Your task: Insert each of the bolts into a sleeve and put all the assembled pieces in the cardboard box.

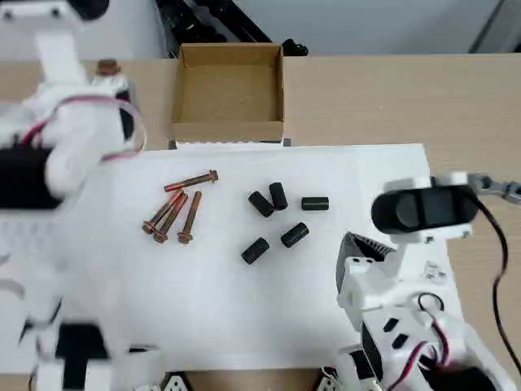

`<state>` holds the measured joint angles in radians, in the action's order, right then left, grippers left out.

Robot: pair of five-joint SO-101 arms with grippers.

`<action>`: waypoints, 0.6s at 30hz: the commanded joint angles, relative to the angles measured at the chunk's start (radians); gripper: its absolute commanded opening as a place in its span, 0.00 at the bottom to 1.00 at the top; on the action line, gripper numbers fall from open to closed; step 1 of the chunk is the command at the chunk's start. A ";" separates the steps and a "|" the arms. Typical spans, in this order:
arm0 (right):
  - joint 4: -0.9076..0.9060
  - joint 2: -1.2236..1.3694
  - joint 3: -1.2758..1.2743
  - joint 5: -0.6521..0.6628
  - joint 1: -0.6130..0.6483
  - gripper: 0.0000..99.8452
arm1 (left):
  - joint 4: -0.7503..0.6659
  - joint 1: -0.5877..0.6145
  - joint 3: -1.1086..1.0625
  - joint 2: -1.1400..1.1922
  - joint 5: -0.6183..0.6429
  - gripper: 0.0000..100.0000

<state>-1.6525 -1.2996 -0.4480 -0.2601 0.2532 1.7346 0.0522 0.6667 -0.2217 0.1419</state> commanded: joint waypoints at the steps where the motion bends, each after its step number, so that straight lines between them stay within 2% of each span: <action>1: 0.015 -0.013 -0.046 -0.064 -0.005 0.00 | 0.017 -0.003 -0.179 -0.221 0.003 0.00; 6: 0.041 0.036 -0.072 -0.147 -0.005 0.00 | -0.018 -0.003 -0.433 -0.443 0.003 0.00; 10: 0.050 0.214 -0.068 -0.186 0.001 0.00 | -0.083 -0.003 -0.634 -0.592 0.003 0.00; 15: 0.044 0.515 0.098 -0.275 0.038 0.00 | -0.141 -0.003 -0.848 -0.752 0.003 0.00; 18: 0.039 0.662 0.232 -0.404 0.090 0.00 | -0.155 -0.003 -0.949 -0.832 0.003 0.00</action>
<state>-1.6233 -0.7656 -0.3514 -0.5623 0.3069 1.6195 0.0522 -0.2171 -0.9812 0.1419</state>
